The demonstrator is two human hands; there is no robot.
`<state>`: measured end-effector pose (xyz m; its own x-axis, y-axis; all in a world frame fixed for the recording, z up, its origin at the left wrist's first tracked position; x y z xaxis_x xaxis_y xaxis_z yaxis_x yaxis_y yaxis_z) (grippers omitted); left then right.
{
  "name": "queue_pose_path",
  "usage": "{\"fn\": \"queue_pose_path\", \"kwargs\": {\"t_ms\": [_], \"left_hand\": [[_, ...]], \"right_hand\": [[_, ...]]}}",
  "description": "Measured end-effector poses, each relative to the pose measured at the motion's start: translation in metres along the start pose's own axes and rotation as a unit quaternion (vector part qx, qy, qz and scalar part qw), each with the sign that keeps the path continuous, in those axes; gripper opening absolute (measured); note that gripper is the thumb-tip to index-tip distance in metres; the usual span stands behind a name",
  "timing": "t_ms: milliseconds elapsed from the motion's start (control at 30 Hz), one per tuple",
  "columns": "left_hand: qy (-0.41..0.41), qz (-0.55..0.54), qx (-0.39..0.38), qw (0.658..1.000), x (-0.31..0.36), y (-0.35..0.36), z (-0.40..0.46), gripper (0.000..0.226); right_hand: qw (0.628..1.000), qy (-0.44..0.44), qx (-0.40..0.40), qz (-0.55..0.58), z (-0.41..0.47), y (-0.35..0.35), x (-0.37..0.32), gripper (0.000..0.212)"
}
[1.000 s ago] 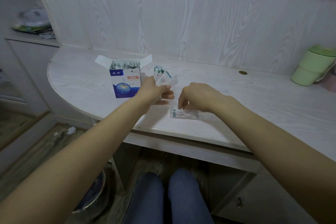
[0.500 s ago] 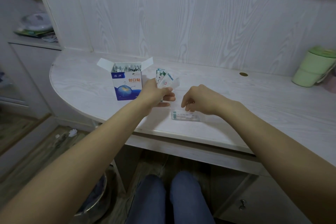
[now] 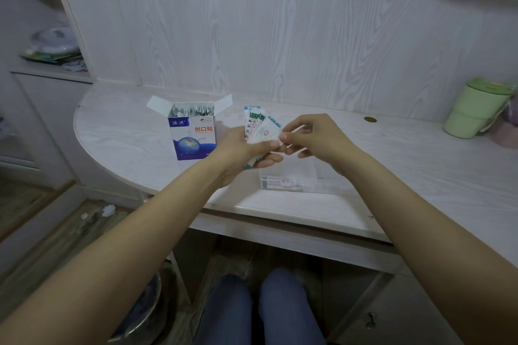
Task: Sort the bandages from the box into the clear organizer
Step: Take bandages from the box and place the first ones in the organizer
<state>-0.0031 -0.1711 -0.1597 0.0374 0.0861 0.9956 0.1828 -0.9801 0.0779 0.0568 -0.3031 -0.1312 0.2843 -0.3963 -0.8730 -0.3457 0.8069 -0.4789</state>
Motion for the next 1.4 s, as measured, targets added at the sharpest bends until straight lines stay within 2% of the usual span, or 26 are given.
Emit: {"fn": "queue_pose_path", "kwargs": {"t_ms": [133,233,333,400,600,700,767,867,1000,1067,1200,1400], "left_hand": [[0.006,-0.004,-0.018,1.0,0.004,0.004,0.0,0.012],[0.007,0.005,-0.03,0.999,0.007,0.008,0.001,0.011],[0.006,0.012,-0.032,0.999,0.008,0.011,0.002,0.017],[0.003,0.013,-0.029,0.999,0.007,0.014,0.002,0.02],[0.002,0.02,-0.016,1.0,0.007,0.017,0.003,0.026],[0.007,0.012,0.001,1.0,0.007,0.013,0.002,0.022],[0.008,0.01,0.023,1.0,0.007,0.008,0.003,0.019],[0.017,0.028,0.08,0.996,0.006,-0.005,0.006,0.018],[0.042,0.026,0.14,0.989,0.007,-0.021,0.007,0.01],[0.041,0.022,0.146,0.988,0.006,-0.022,0.007,0.01],[0.039,0.03,0.131,0.99,0.004,-0.015,0.007,0.01],[0.036,0.034,0.117,0.992,0.004,-0.009,0.008,0.008]], "right_hand": [[0.999,0.021,0.044,0.001,-0.001,-0.009,0.006,0.015],[0.997,0.046,0.023,0.062,-0.002,-0.014,0.01,0.023],[0.99,0.04,0.024,0.135,-0.003,-0.019,0.011,0.013],[0.979,0.038,0.02,0.197,-0.005,-0.021,0.012,0.007],[0.943,0.061,0.019,0.325,-0.005,-0.022,0.022,0.006],[0.922,0.095,0.037,0.374,-0.005,-0.023,0.028,0.017],[0.914,0.109,0.057,0.386,-0.005,-0.024,0.032,0.017],[0.946,0.105,0.058,0.301,-0.006,-0.023,0.037,0.008],[0.994,0.056,0.066,0.07,-0.008,-0.02,0.035,0.016],[0.997,0.037,0.065,-0.026,-0.008,-0.014,0.032,0.012],[0.989,0.021,0.027,-0.142,-0.007,0.005,0.028,0.005],[0.975,-0.012,0.017,-0.223,-0.005,0.012,0.027,0.002]]}}
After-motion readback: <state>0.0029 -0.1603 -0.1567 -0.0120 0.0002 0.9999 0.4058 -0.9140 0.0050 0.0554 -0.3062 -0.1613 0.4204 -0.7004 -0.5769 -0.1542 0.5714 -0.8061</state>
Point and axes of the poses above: each hand's wrist, its own z-axis towards the middle knuckle, its own y-axis out of the palm, x = y × z, the point moved 6 cm from there along z, towards the middle knuckle, and after that the axes turned 3 degrees about x, right-handed, at the moved point
